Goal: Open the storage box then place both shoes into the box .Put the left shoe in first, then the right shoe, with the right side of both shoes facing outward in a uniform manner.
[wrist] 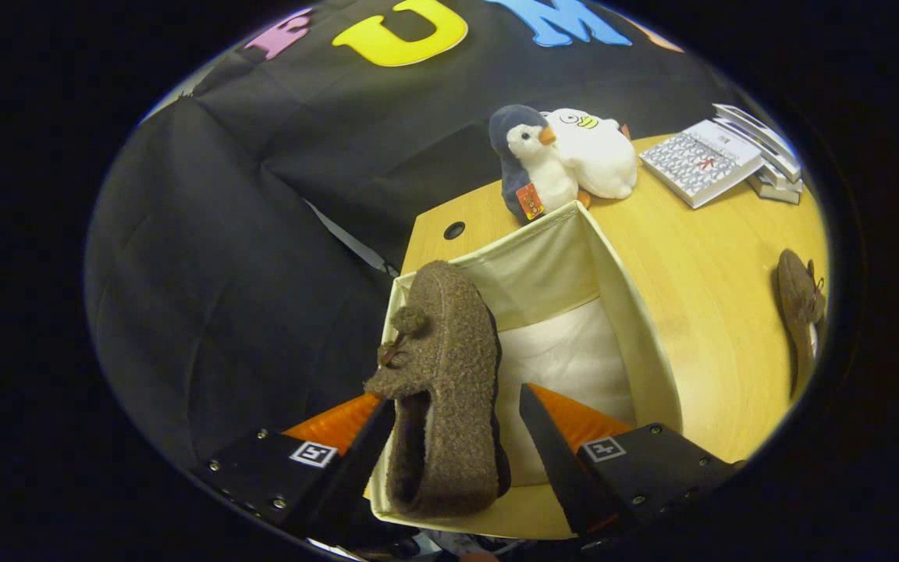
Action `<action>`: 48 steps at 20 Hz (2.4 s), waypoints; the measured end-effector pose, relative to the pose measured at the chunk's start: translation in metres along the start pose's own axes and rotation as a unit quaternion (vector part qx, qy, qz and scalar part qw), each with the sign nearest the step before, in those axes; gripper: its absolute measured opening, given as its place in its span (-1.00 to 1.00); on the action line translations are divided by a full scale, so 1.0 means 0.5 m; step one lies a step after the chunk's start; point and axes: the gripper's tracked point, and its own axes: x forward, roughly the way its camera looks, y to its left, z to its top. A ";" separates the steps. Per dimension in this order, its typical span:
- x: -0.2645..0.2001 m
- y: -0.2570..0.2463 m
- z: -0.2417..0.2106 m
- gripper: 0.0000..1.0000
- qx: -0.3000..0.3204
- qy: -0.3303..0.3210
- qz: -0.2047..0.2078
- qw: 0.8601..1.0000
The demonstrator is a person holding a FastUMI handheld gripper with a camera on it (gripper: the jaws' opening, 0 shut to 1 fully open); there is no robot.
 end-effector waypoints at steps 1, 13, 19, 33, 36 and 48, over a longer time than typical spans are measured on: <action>-0.006 -0.009 -0.003 0.94 -0.017 0.003 -0.004 1.000; -0.189 -0.088 0.122 0.95 -0.081 -0.087 0.019 0.993; -0.307 -0.234 0.186 0.94 -0.116 -0.147 -0.036 0.982; -0.432 -0.579 0.173 0.95 -0.111 -0.165 -0.159 0.967; -0.438 -0.642 0.149 0.95 -0.115 -0.155 -0.181 0.964; -0.377 -0.818 0.020 0.95 -0.144 -0.059 -0.225 0.962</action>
